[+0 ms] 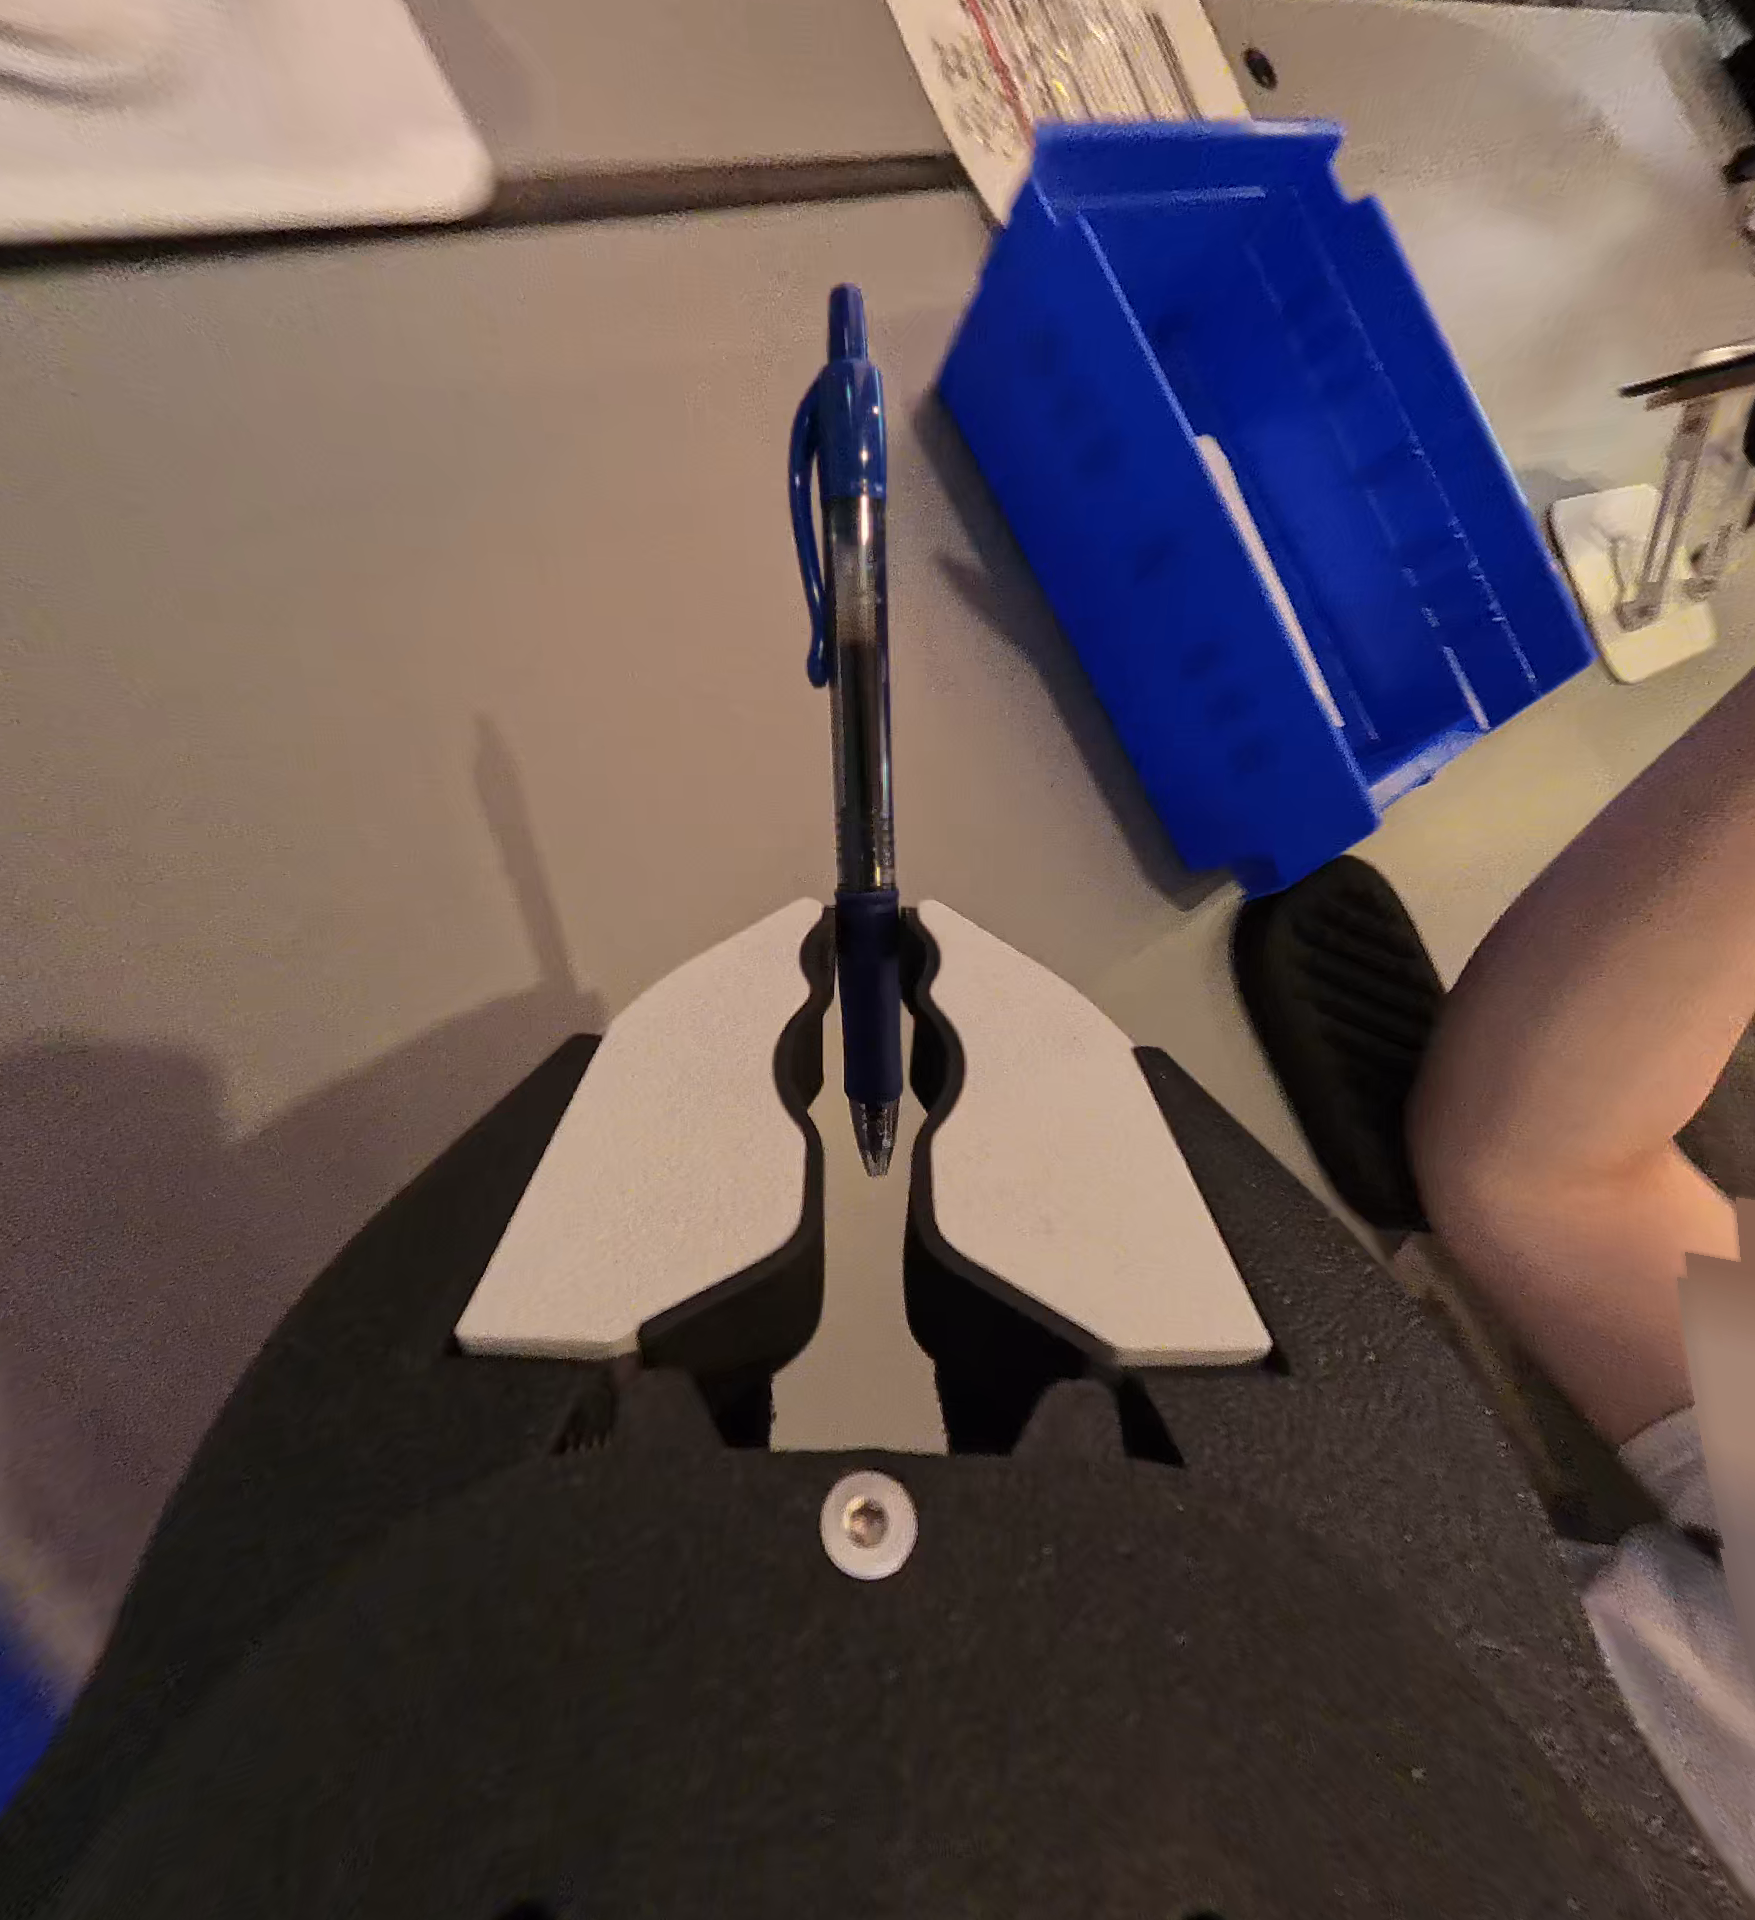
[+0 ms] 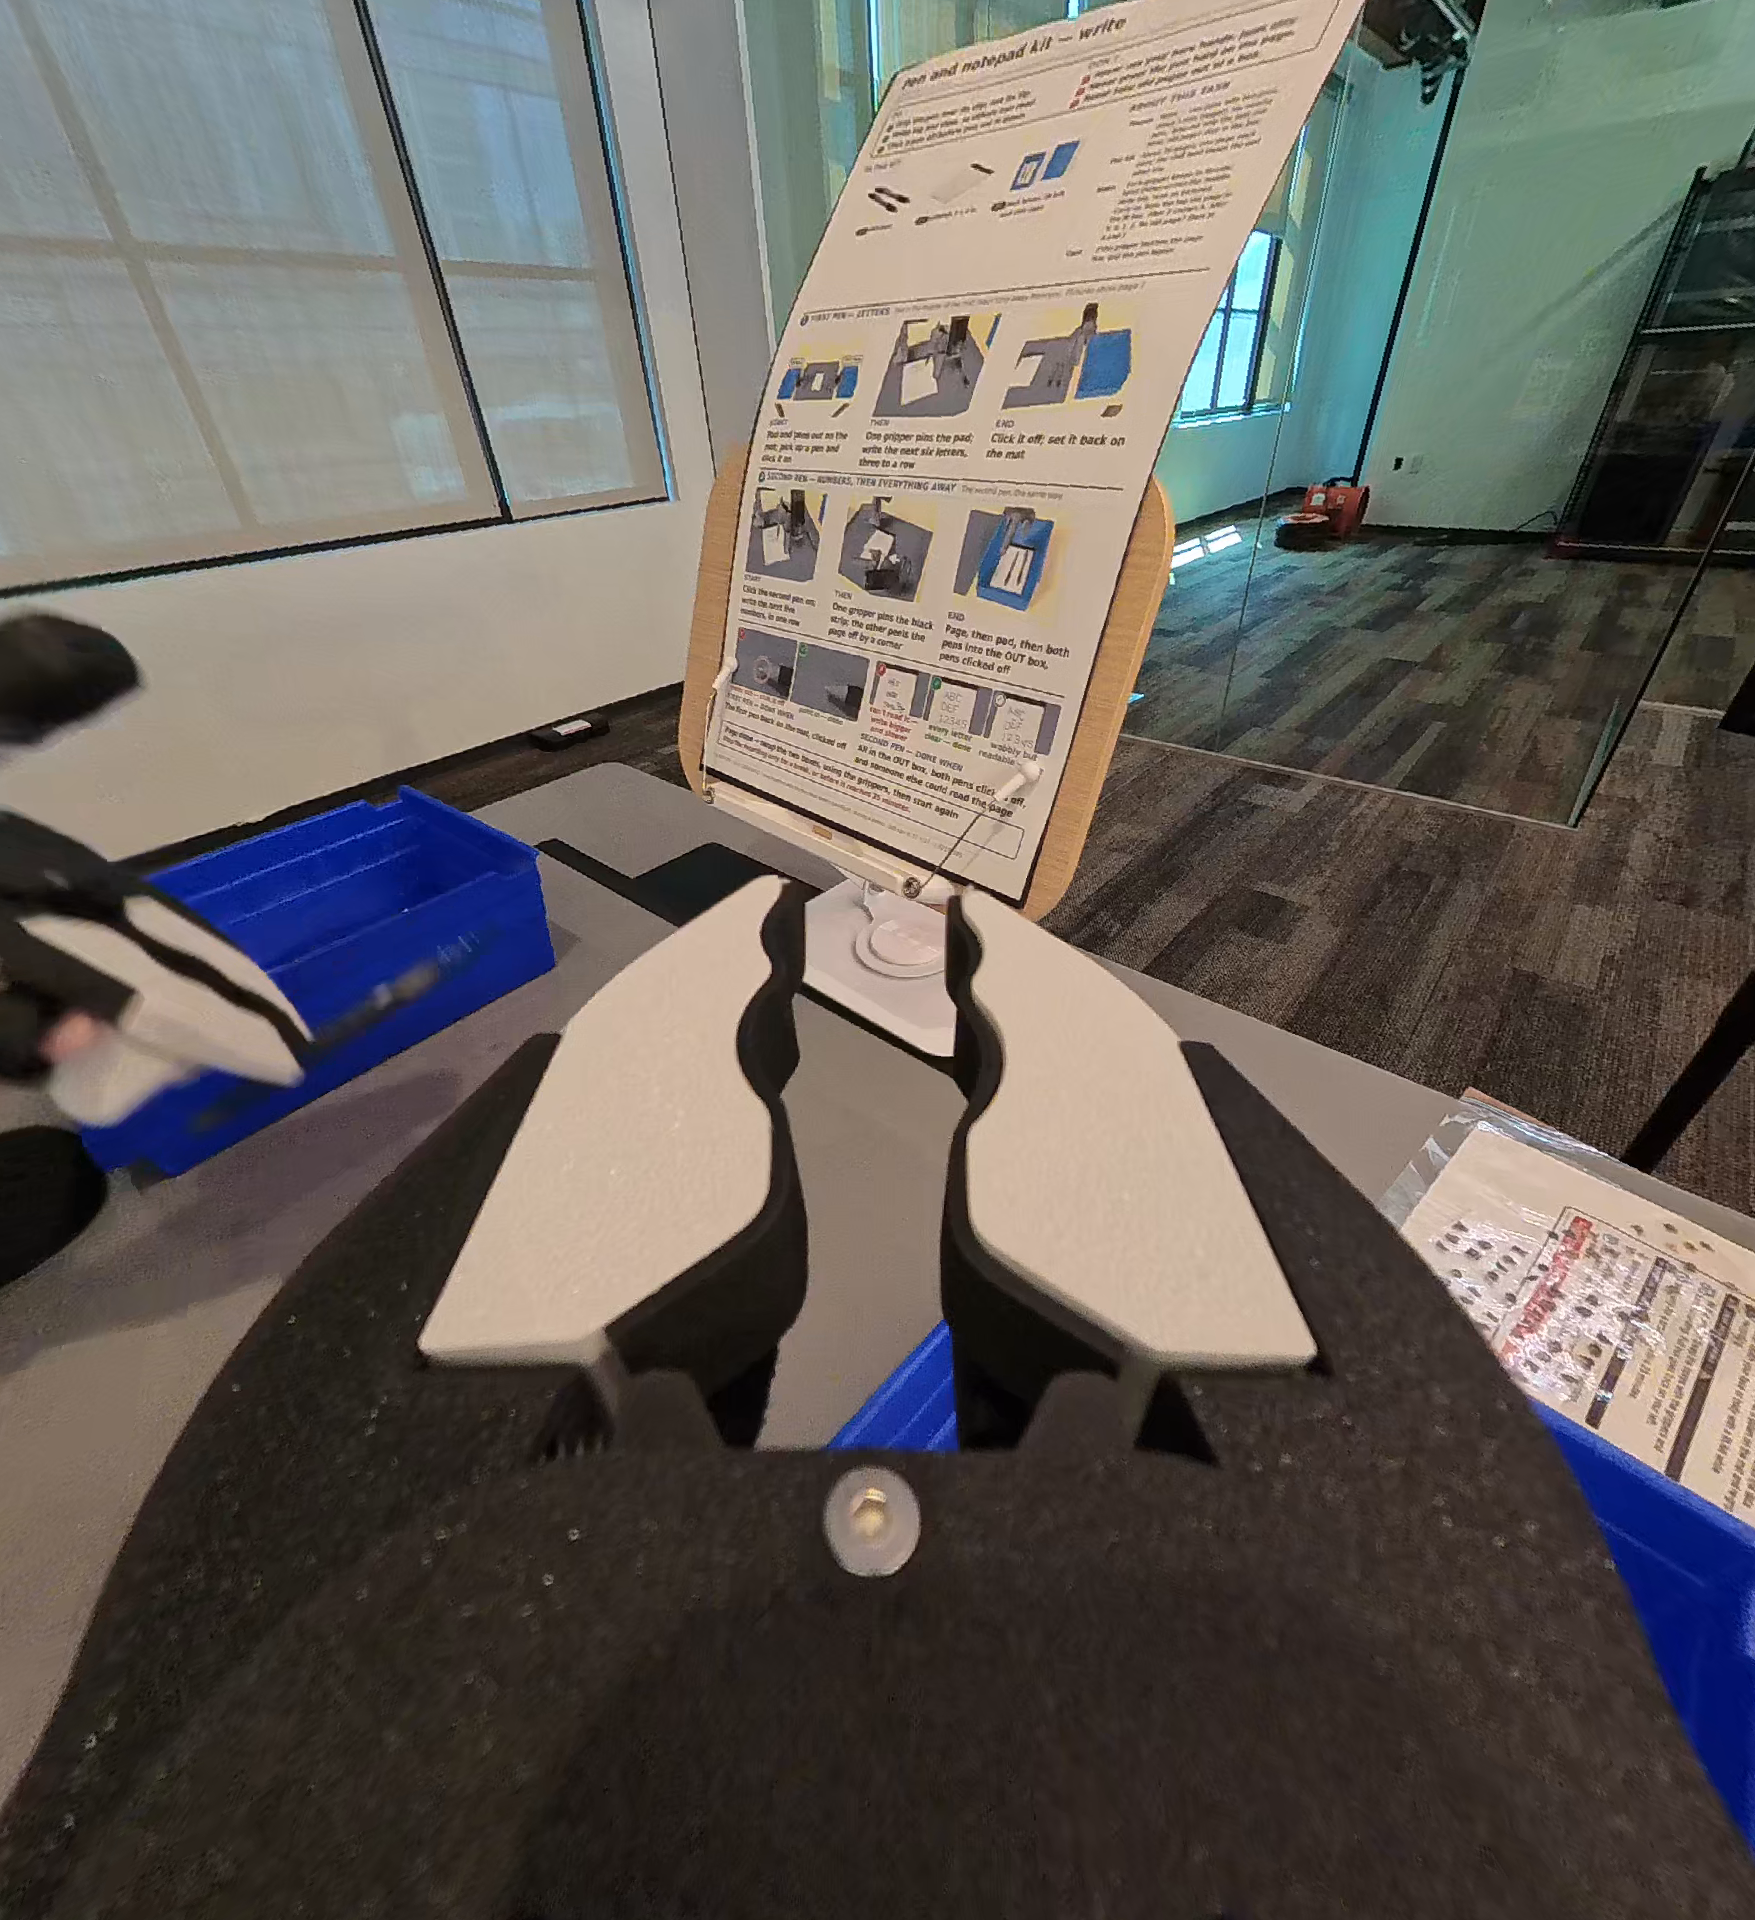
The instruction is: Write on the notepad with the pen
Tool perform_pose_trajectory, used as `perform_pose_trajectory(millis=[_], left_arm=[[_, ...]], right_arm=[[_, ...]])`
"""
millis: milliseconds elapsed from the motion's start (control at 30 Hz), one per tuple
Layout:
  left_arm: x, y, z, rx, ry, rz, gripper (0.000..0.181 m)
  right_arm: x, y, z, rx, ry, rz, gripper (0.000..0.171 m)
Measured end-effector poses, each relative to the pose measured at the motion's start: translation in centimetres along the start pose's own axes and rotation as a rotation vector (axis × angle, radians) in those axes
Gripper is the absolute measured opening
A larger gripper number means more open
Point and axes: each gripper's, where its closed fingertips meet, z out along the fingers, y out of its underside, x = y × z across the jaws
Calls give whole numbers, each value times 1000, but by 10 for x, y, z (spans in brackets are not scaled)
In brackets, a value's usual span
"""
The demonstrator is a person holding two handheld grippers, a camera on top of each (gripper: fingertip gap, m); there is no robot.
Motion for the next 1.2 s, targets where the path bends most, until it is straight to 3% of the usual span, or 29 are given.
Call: perform_pose_trajectory(millis=[167, 333, 533, 767, 967, 1200], left_arm=[[44, 25, 91, -70, 60, -168, 11], [52, 43, 135, -123, -22, -315, 11], [50, 64, 150, -121, -192, -373, 11], [72, 86, 174, -194, -255, -372, 11], [73, 99, 185, -217, -311, -337, 11], [73, 98, 185, -237, -322, -304, 12]], right_arm=[[-7, -1, 1, -1, -32, 2, 25], [-14, 1, 4, -4, -70, 3, 25], [-8, 3, -1, 0, -95, 40, 26], [7, 1, -16, 70, -153, 173, 25], [19, -2, -28, 75, -46, 32, 19], [8, 3, -23, 28, -83, 21, 20]])
